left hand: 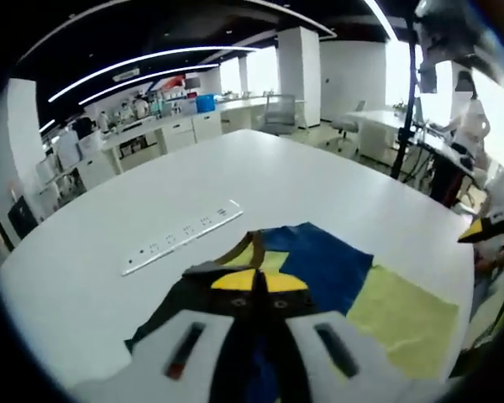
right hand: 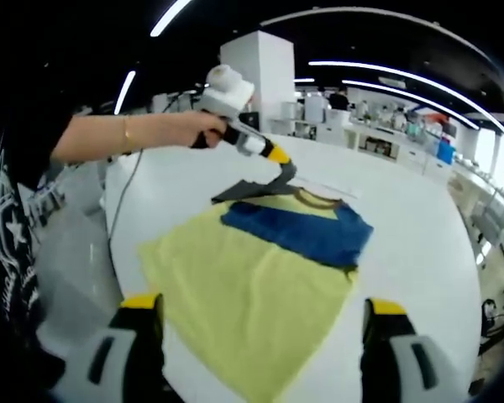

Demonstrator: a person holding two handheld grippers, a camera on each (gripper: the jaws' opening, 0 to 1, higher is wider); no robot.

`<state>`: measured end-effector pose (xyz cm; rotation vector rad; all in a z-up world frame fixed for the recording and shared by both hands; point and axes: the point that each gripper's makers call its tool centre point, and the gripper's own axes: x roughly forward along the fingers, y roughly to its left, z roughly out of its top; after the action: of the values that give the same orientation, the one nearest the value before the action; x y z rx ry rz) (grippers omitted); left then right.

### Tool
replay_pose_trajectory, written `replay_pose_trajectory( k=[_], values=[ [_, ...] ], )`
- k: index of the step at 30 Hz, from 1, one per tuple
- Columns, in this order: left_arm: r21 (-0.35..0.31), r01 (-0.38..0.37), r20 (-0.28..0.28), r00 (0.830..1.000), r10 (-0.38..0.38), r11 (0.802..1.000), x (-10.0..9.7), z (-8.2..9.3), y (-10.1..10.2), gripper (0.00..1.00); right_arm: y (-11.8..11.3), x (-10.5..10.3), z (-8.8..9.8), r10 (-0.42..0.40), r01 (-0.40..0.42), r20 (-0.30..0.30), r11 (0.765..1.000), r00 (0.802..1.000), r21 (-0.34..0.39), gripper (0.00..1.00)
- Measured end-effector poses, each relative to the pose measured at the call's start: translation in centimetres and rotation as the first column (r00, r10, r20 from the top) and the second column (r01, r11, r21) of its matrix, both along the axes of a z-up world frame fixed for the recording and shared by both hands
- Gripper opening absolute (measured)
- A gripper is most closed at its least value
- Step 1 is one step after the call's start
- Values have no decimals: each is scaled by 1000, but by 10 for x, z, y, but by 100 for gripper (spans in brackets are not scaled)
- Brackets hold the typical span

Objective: Fold the garment on the visible template until the final outline fits inside the template.

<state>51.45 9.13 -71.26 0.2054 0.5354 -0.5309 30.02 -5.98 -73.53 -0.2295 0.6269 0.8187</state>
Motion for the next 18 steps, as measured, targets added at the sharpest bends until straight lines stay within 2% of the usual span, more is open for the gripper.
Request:
replay_pose_trajectory(
  k=[5,18],
  values=[
    [-19,13,5,1000,-13,1000,3,1,-11,0,1,1,-1,0,0,-4,1000,1000,3,100],
    [-53,85,14,996,-84,995,-5,-2,-52,0,-5,-2,-5,-17,17,-8,1000,1000,-4,100]
  ],
)
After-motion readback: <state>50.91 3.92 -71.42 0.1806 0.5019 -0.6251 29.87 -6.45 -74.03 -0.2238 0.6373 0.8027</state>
